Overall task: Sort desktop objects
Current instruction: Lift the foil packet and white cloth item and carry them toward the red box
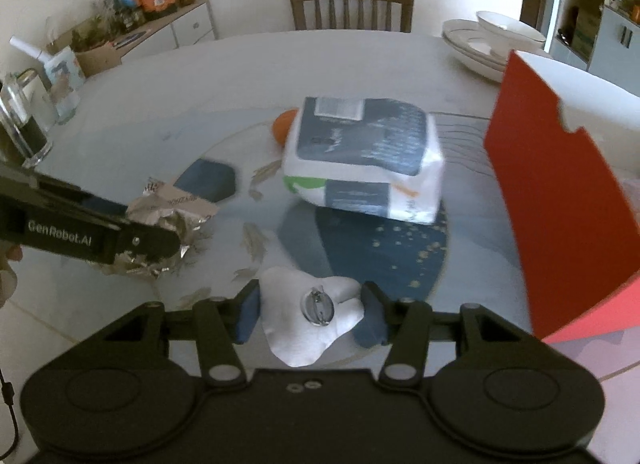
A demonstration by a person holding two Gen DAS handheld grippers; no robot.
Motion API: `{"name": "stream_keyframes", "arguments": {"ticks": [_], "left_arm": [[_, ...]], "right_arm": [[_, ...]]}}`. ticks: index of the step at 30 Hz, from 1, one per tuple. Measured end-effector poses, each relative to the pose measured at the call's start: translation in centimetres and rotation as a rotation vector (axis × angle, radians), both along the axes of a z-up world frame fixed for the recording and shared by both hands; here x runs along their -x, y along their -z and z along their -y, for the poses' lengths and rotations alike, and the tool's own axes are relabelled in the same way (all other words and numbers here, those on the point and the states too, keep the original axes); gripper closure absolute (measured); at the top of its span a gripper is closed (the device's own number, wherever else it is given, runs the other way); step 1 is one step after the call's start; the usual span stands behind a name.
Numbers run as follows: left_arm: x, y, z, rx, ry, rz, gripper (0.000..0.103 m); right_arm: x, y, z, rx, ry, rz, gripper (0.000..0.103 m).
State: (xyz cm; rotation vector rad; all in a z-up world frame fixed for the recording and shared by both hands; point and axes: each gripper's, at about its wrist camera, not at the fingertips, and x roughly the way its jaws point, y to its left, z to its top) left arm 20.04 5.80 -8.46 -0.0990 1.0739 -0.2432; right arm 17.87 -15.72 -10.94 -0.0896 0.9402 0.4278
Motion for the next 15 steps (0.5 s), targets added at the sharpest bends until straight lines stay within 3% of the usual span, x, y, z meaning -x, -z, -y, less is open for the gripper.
{"name": "stream_keyframes", "arguments": {"ticks": [15], "left_arm": [[1.0, -1.9, 5.7, 0.015, -0.011, 0.014, 0.053]], "right_arm": [[0.0, -2.0, 4.9, -0.047, -0.001, -0.007, 0.050]]}}
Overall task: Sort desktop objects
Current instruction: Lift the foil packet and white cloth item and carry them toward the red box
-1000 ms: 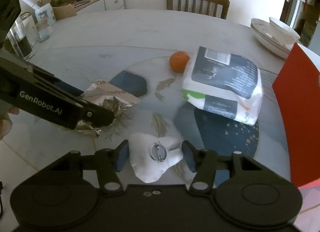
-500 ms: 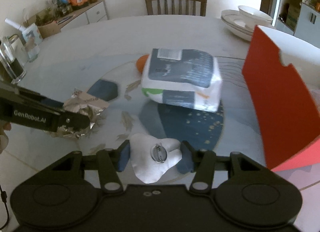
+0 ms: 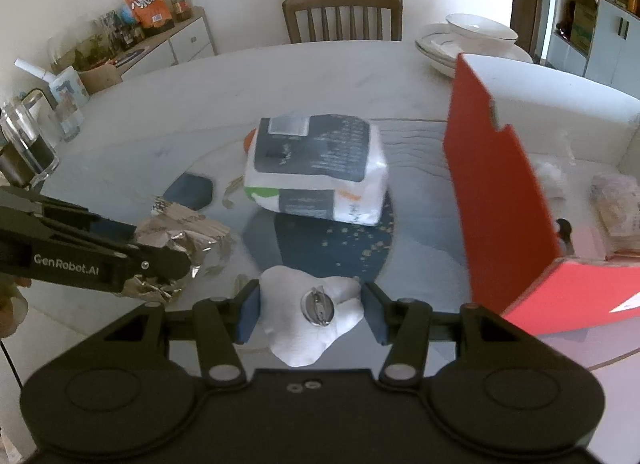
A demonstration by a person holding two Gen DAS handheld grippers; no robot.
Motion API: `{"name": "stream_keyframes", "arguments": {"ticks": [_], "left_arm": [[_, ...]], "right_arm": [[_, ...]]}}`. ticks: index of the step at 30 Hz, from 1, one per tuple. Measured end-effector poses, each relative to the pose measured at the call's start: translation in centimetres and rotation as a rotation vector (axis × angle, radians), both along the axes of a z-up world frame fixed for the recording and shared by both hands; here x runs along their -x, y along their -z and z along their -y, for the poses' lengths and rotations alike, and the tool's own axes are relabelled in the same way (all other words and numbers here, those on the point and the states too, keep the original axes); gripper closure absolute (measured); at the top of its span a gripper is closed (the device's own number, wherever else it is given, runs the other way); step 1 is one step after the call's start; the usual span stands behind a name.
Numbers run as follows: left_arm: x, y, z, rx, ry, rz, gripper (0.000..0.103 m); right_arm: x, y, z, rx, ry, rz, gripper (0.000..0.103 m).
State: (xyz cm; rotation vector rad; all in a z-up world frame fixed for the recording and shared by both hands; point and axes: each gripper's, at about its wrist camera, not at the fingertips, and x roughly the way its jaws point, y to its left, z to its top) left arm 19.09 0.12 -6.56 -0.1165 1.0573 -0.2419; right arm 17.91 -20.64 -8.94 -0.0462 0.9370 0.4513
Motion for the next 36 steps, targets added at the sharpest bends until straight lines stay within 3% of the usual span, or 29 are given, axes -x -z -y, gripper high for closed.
{"name": "stream_keyframes", "arguments": {"ticks": [16, 36], "left_arm": [[0.6, -3.8, 6.0, 0.073, 0.010, 0.041, 0.053], [-0.2, -8.5, 12.9, 0.084, 0.047, 0.142, 0.053]], "right_arm": [[0.1, -4.1, 5.9, -0.077, 0.000, 0.044, 0.050], [-1.5, -8.3, 13.5, -0.135, 0.021, 0.135, 0.050]]}}
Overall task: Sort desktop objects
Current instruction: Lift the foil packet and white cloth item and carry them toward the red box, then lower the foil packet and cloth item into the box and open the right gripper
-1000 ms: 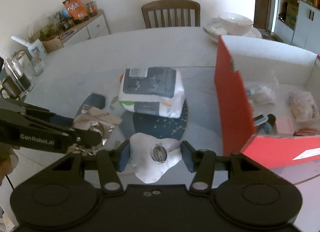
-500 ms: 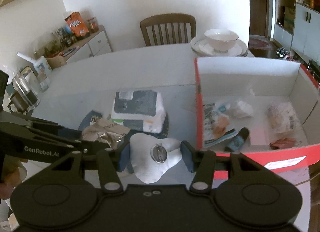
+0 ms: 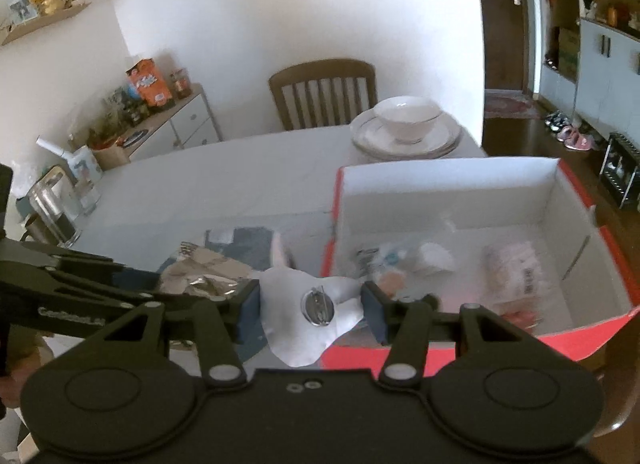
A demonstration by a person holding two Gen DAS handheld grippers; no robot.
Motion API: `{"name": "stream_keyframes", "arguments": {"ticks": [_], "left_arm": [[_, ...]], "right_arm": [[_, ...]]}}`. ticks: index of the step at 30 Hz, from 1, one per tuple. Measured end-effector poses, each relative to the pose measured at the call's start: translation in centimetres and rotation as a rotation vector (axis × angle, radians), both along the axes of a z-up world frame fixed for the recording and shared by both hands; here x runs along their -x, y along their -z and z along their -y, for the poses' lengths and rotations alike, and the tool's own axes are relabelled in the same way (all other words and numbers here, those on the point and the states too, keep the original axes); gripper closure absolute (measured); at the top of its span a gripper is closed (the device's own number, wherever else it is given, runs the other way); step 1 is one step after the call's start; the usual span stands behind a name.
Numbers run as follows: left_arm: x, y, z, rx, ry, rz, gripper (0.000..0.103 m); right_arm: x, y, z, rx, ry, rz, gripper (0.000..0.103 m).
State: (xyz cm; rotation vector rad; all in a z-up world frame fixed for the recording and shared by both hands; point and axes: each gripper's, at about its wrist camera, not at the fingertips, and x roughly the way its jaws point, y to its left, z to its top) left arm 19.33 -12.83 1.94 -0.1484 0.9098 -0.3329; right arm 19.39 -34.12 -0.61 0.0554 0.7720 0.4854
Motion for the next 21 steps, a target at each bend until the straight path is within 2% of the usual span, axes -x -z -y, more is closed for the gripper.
{"name": "stream_keyframes", "arguments": {"ticks": [9, 21], "left_arm": [[-2.0, -1.2, 4.4, -0.026, 0.057, 0.033, 0.053], [-6.1, -0.7, 10.8, -0.084, 0.160, 0.028, 0.053]], "right_arm": [[-1.3, -0.7, 4.5, 0.039, 0.055, 0.039, 0.050], [-3.9, 0.3, 9.0, 0.100, 0.124, 0.051, 0.050]]}}
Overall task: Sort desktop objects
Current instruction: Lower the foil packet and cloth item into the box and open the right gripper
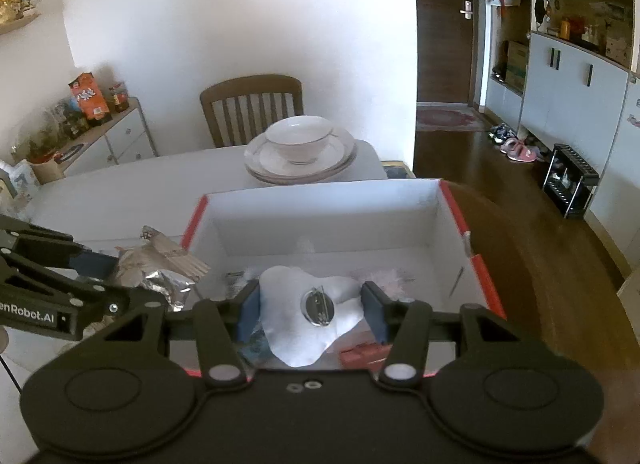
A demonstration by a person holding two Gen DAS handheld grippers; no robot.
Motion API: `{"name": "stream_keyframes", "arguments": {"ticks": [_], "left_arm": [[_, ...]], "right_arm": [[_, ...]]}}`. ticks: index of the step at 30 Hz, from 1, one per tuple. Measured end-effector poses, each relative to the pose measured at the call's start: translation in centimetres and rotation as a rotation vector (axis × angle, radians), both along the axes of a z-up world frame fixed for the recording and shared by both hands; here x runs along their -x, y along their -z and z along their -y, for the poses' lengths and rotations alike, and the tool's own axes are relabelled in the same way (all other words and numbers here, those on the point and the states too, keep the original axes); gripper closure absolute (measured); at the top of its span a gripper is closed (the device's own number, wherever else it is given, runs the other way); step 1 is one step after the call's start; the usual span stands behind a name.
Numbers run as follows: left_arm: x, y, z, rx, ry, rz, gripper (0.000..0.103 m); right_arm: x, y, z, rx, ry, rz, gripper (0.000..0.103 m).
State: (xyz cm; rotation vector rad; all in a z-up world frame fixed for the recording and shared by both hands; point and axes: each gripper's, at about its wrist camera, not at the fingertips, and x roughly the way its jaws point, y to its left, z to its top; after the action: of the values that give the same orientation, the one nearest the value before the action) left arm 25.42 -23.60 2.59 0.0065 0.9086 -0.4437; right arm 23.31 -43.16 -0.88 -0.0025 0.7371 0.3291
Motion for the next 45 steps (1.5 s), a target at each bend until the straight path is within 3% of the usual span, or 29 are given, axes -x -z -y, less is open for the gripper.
{"name": "stream_keyframes", "arguments": {"ticks": [14, 24, 35, 45], "left_arm": [[-5.4, 4.1, 4.7, -0.113, 0.031, -0.087, 0.053], [-8.3, 6.7, 5.7, -0.184, 0.046, -0.163, 0.053], [-9.5, 8.4, 6.2, -0.210, 0.073, -0.227, 0.052], [-9.5, 8.6, 6.1, -0.186, 0.071, -0.232, 0.050]], "right_arm": [[-4.0, 3.6, 2.5, 0.070, 0.013, -0.076, 0.050], [-5.5, 6.3, 1.2, 0.172, -0.101, -0.130, 0.050], [-6.6, 8.2, 0.5, 0.230, -0.157, -0.159, 0.050], [-6.8, 8.6, 0.6, 0.236, -0.160, -0.172, 0.046]]}}
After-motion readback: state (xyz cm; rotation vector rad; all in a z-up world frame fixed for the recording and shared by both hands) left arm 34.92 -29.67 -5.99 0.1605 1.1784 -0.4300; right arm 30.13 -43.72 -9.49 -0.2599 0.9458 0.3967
